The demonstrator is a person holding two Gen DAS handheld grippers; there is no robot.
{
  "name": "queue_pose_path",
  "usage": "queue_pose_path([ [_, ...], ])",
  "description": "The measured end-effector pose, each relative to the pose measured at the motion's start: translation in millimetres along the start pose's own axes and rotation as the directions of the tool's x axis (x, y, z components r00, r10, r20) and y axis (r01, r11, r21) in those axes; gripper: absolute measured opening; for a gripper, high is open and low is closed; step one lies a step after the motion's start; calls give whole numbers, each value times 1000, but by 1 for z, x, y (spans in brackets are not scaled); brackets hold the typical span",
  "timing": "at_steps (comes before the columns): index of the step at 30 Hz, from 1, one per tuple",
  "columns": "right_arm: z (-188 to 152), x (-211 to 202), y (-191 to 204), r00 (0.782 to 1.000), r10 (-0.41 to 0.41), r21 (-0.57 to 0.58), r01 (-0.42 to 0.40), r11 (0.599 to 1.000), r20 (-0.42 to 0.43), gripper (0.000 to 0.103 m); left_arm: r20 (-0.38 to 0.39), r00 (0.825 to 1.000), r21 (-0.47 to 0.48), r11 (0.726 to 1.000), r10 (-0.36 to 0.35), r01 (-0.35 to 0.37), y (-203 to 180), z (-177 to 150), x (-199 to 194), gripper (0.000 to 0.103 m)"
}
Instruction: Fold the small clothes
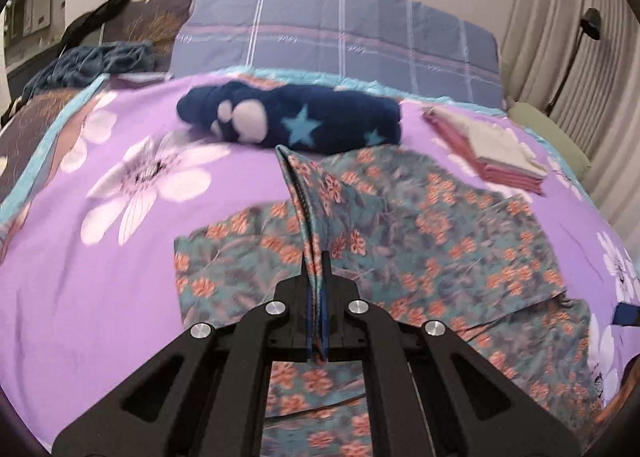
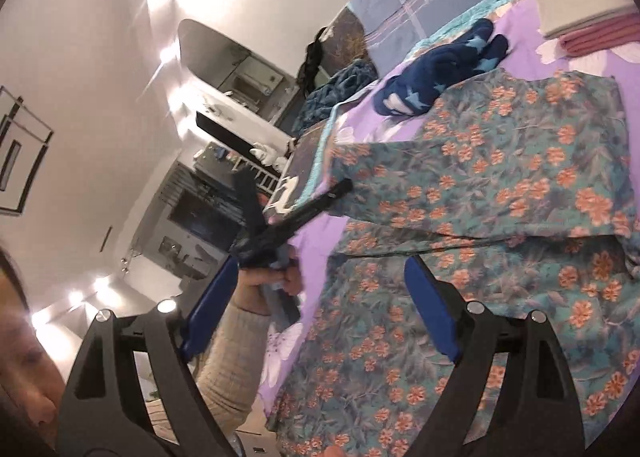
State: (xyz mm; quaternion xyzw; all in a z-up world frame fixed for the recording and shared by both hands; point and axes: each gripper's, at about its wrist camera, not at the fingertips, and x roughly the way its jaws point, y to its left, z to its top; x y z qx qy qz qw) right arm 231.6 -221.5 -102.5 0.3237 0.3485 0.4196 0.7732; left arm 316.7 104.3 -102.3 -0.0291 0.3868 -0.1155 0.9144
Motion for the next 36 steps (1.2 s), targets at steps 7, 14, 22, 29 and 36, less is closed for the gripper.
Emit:
queue_pose_path([
  [7, 3, 7, -3, 999, -48, -3, 48, 999, 1, 87, -34, 999, -29, 1000, -8, 7, 13, -13, 13, 2],
  [14, 4, 9, -13, 963, -266, -49, 268, 962, 46, 87, -24, 1000, -19, 1000, 10, -10, 14, -14, 8, 2],
  [22, 10, 3, -97, 576, -815, -10, 817, 576, 65, 82, -44, 998, -35, 999, 34, -36, 23, -24, 5, 3],
  [29, 12, -28, -93, 568, -814, 14, 819, 574, 120, 81, 4, 997, -64, 995, 80, -80, 34, -23, -11, 2],
  [36, 13, -21, -93, 555, -825, -7, 830, 557, 102, 82, -71, 994, -38, 996, 78, -81, 43, -33, -3, 3],
])
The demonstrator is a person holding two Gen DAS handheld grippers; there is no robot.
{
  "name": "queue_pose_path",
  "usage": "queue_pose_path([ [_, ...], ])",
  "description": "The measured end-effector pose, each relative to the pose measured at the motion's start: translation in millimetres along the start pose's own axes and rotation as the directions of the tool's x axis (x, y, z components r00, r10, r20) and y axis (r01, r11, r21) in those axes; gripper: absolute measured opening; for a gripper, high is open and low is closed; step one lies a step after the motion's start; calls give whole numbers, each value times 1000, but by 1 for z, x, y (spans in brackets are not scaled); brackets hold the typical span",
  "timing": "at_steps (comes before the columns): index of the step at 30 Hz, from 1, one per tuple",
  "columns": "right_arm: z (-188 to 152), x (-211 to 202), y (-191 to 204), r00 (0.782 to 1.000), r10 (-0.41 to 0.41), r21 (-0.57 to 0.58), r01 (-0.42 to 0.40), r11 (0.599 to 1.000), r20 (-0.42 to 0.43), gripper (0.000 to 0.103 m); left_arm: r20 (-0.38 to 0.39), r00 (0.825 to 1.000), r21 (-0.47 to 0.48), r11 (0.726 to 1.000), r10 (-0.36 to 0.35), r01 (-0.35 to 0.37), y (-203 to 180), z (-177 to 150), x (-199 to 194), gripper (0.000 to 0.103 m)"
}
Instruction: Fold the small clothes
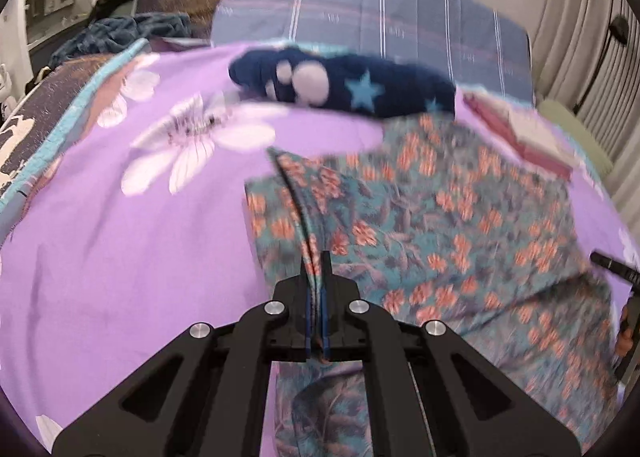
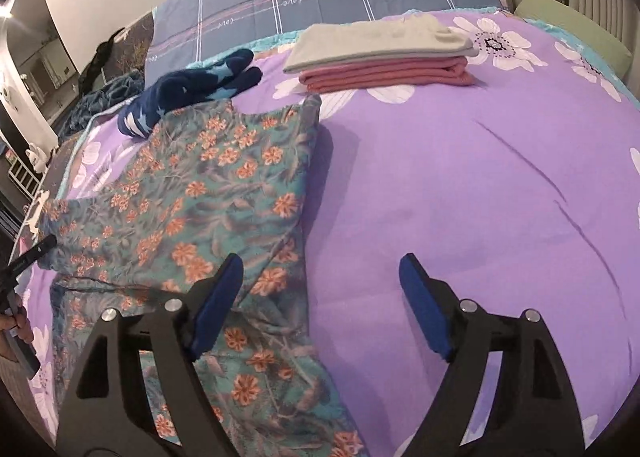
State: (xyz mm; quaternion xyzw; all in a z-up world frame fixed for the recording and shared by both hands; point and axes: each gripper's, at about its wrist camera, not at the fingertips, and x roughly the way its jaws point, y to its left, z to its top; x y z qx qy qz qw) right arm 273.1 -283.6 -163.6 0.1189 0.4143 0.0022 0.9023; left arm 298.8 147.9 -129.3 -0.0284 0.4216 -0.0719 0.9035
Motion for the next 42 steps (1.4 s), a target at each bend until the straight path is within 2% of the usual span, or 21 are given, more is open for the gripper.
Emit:
queue_pose_path([
  [1, -2, 0, 3, 1000, 6, -12, -6, 1000, -2, 82, -8, 1000, 7, 1000, 1, -1, -2, -4, 2, 5],
  [4, -9, -9, 21, 999, 1, -100, 2, 995, 32, 82, 13, 999, -22, 999, 37, -37, -1, -8, -2, 24],
  [7, -18, -28, 43, 994, 13, -212, 10, 977, 108, 81, 106, 992, -15, 998, 70, -69, -8, -4, -24, 27],
  [8, -22, -33, 53, 991, 73, -246, -43, 968, 113, 79, 141, 989, -2, 999, 48, -49, -14, -2, -33, 27],
  [9, -25, -34, 59, 988, 118, -266, -88, 960, 99, 67, 155, 988, 6, 1000, 22, -23, -18, -1, -37, 28],
  [10, -27, -32, 67, 985, 159, -287, -132, 949, 73, 49, 155, 988, 18, 1000, -7, 5, -22, -2, -37, 29],
  [11, -31, -27, 78, 979, 201, -307, -184, 934, 25, 43, 141, 989, 32, 999, -32, 28, -28, -2, -34, 29],
  [13, -35, -11, 95, 969, 240, -311, -247, 918, -63, 18, 70, 997, 57, 998, -30, 26, -40, -6, -13, 29],
  [16, -35, 20, 112, 966, 228, -265, -253, 930, -122, 14, -54, 998, 9, 1000, -25, 26, -43, -23, 35, 33],
  [18, -29, 42, 115, 982, 158, -233, -179, 956, -105, 13, -17, 999, 21, 999, -36, 36, -45, -26, 36, 40],
  [21, -18, 45, 104, 991, 128, -168, -132, 977, -34, 0, -9, 999, 17, 999, -37, 37, -46, -29, 36, 42],
  [23, -17, 35, 97, 993, 115, -163, -110, 981, 25, 0, -9, 1000, 30, 999, -24, 24, -48, -29, 36, 42],
  [25, -17, 27, 89, 997, 28, -171, -15, 985, 73, 0, -8, 1000, 41, 999, -15, 16, -50, -28, 37, 43],
  [28, -18, 26, 60, 996, -76, -109, 80, 991, 40, 0, -4, 1000, 43, 999, -16, 16, -49, -27, 34, 43],
  [29, -18, 28, 45, 997, -77, -74, 78, 994, 14, 0, -4, 1000, 42, 999, -16, 17, -50, -27, 34, 44],
  [31, -19, 23, 31, 1000, -12, -37, 12, 999, -4, 0, -7, 1000, 45, 999, -18, 18, -50, -28, 33, 44],
  [32, -21, 18, 34, 1000, -6, -61, 6, 998, 2, 0, -7, 1000, 46, 999, -17, 17, -50, -28, 33, 44],
  [34, -25, 9, 48, 999, 17, -133, -13, 991, 28, 9, -7, 1000, 49, 999, -14, 15, -50, -28, 33, 45],
  [37, -34, 7, 77, 994, 111, -226, -104, 969, 18, 9, -5, 1000, 52, 999, -14, 14, -51, -28, 33, 45],
  [40, -27, 22, 104, 992, 126, -262, -118, 958, 16, 11, -5, 1000, 53, 998, -15, 15, -52, -28, 33, 46],
  [42, -17, 30, 108, 991, 127, -237, -116, 964, 31, 11, -4, 1000, 52, 999, -14, 15, -51, -28, 33, 46],
])
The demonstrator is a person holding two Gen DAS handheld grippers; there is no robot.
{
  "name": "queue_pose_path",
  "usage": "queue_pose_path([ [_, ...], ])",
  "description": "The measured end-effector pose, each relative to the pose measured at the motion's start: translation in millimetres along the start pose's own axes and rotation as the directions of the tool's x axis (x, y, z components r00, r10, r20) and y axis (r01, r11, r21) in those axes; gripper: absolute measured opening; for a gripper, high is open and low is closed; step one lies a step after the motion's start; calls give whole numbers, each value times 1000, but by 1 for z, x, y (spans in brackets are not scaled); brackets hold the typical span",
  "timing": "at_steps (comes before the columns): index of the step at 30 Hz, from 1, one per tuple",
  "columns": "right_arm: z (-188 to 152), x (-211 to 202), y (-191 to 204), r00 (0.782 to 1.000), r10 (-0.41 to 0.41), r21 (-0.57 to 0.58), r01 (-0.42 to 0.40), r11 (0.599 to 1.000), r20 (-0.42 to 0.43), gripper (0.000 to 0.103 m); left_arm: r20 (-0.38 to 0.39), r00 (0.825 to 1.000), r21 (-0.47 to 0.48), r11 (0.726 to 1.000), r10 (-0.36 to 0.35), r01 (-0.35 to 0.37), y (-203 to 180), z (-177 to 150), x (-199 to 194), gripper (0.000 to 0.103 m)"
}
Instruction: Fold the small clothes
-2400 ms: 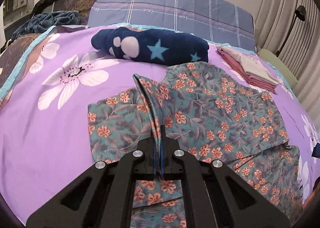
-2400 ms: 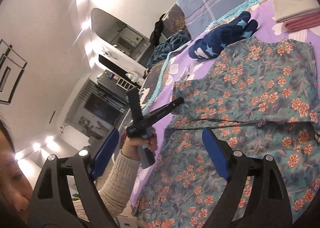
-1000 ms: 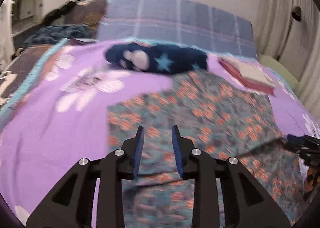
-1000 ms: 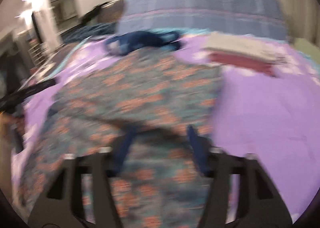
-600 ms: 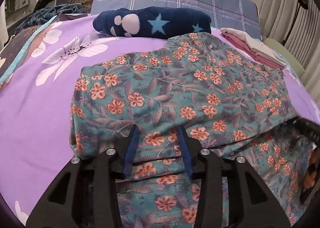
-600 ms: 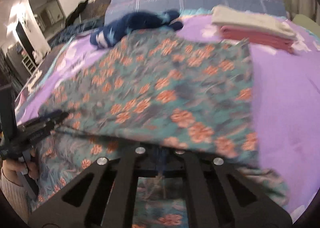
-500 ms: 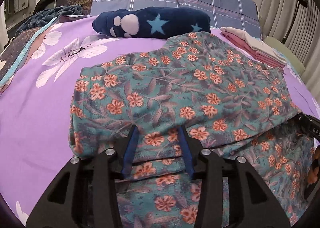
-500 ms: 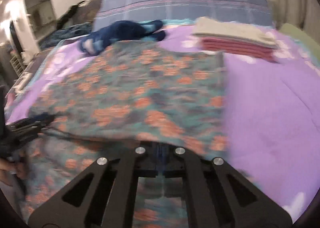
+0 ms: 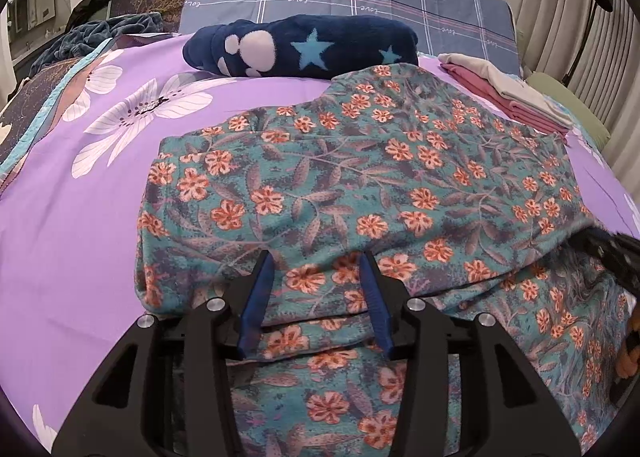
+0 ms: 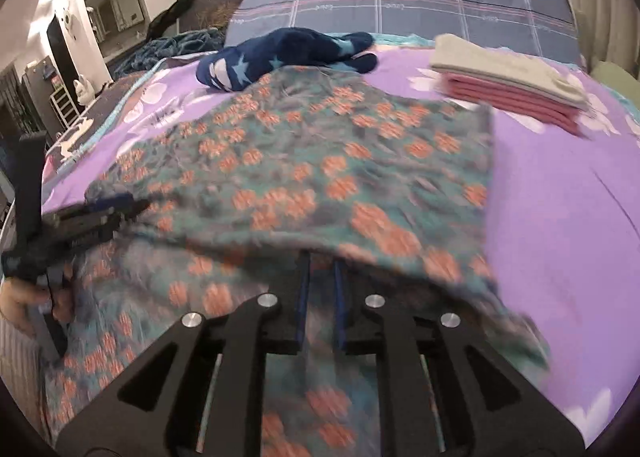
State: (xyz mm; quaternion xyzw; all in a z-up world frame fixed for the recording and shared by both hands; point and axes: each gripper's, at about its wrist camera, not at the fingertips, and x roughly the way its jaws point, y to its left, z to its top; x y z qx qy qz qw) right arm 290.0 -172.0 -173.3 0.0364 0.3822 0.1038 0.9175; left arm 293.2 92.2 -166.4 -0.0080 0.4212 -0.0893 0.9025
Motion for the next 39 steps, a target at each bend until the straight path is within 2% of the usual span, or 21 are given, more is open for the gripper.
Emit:
queue_pose_path([
  [2, 8, 3, -8, 1000, -16, 36, 15, 999, 22, 9, 1, 1000, 0, 1000, -3, 3, 0, 0, 0, 48],
  [5, 10, 7, -21, 994, -109, 40, 108, 993, 13, 0, 2, 1000, 1, 1000, -14, 14, 0, 0, 0, 50],
  [8, 3, 10, -34, 994, -97, 83, 100, 992, -45, 1, 3, 1000, 4, 1000, -20, 20, -1, 0, -1, 52],
  [11, -3, 5, -29, 993, -114, 66, 116, 991, -26, 6, 2, 1000, 10, 1000, -27, 27, -1, 0, 0, 55],
  [13, -2, 7, -23, 992, -121, 45, 122, 992, -16, 17, 2, 1000, 17, 1000, -24, 24, -2, 0, -1, 56],
  [14, 0, 8, -21, 990, -142, 37, 142, 989, -3, 17, 2, 1000, 19, 1000, -23, 23, -3, 0, -1, 57],
  [16, 2, 9, -26, 975, -222, 41, 222, 974, 0, 7, 3, 1000, 19, 1000, -24, 24, -3, -1, -1, 57],
  [17, 2, 9, -37, 963, -268, 94, 269, 959, -23, 7, 3, 1000, 19, 1000, -25, 25, -3, 0, -1, 57],
  [18, 0, 6, -49, 943, -330, 138, 333, 933, -49, 0, 4, 1000, 19, 1000, -25, 25, -3, -1, -1, 57],
  [19, -3, 3, -64, 944, -323, 193, 329, 924, -61, 0, 4, 1000, 19, 999, -29, 29, -3, -1, -1, 58],
  [20, -6, 0, -81, 964, -254, 259, 266, 928, -80, 0, 5, 999, 23, 999, -34, 33, -4, -1, -2, 59],
  [21, -8, -2, -86, 971, -221, 280, 238, 930, -91, 0, 5, 1000, 26, 999, -31, 31, -4, -1, -2, 59],
  [24, -9, -12, -72, 965, -243, 209, 260, 943, -102, 0, 2, 1000, 31, 999, -27, 27, -4, -1, -1, 60],
  [26, -12, -17, -60, 965, -240, 160, 255, 954, -109, 5, 2, 1000, 30, 999, -28, 28, -4, -1, -1, 60],
  [28, -14, -21, -53, 975, -199, 149, 213, 966, -103, 17, 2, 1000, 29, 999, -29, 29, -4, -1, -1, 60],
  [32, -9, -24, -30, 994, -86, 75, 91, 993, -60, 17, 2, 1000, 32, 999, -26, 26, -4, -1, -1, 61],
  [33, -8, -23, -25, 992, -116, 39, 118, 992, -52, 18, 2, 1000, 33, 999, -25, 25, -4, -1, -1, 61],
  [34, -8, -15, -24, 976, -211, -7, 211, 978, -62, 19, 2, 1000, 32, 999, -26, 26, -4, -1, -1, 61],
  [36, -8, -3, -40, 942, -315, 19, 319, 948, -113, 17, 2, 1000, 31, 999, -27, 27, -4, -1, -2, 61],
  [37, -10, -3, -55, 950, -285, 80, 296, 952, -127, 6, 2, 1000, 32, 999, -27, 27, -4, -1, -2, 61],
  [39, -12, -14, -74, 967, -223, 173, 243, 954, -126, 0, 1, 1000, 32, 999, -26, 26, -4, -1, -2, 62],
])
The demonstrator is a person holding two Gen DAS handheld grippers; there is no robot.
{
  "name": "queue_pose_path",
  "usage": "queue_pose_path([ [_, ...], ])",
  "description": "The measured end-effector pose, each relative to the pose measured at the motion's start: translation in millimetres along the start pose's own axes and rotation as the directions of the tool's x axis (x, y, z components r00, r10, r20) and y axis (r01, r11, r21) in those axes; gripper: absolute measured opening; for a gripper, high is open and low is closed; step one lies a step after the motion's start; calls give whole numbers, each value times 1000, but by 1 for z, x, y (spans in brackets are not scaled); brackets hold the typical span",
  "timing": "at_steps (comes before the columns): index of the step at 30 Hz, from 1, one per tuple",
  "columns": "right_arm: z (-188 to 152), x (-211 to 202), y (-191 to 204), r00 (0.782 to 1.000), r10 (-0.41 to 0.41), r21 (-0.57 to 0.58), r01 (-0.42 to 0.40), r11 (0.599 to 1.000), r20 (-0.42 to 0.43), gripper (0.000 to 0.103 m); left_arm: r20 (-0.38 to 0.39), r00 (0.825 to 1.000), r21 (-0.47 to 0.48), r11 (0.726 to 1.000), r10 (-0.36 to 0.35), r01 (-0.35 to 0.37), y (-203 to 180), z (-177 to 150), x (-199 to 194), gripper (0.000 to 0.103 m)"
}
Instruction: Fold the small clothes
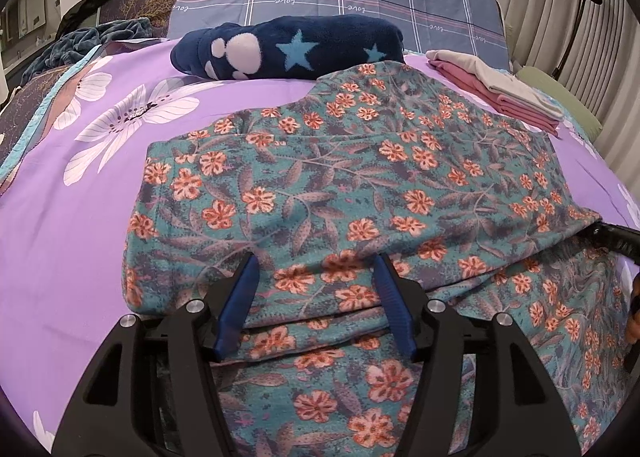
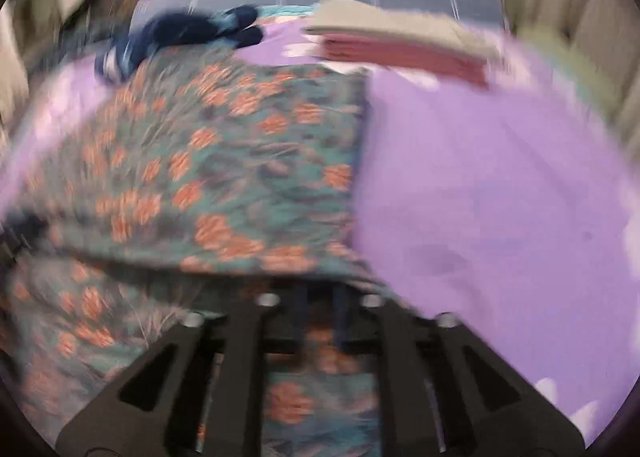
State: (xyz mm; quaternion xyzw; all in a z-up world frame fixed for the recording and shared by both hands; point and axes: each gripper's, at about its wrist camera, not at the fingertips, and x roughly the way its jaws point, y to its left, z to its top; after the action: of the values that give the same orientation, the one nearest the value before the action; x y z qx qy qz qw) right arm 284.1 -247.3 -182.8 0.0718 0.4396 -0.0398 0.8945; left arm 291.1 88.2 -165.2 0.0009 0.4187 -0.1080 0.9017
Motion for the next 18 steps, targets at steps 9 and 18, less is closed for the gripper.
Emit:
queue_pose_path([
  [9, -6, -15, 55, 979, 205, -178, -202, 963, -1, 20, -3, 1000, 10, 1000, 1, -1, -2, 0, 0, 64],
  [18, 18, 4, 78, 968, 251, -135, -247, 960, 16, 18, 51, 996, -70, 995, -68, 72, 14, 1, -19, 64],
])
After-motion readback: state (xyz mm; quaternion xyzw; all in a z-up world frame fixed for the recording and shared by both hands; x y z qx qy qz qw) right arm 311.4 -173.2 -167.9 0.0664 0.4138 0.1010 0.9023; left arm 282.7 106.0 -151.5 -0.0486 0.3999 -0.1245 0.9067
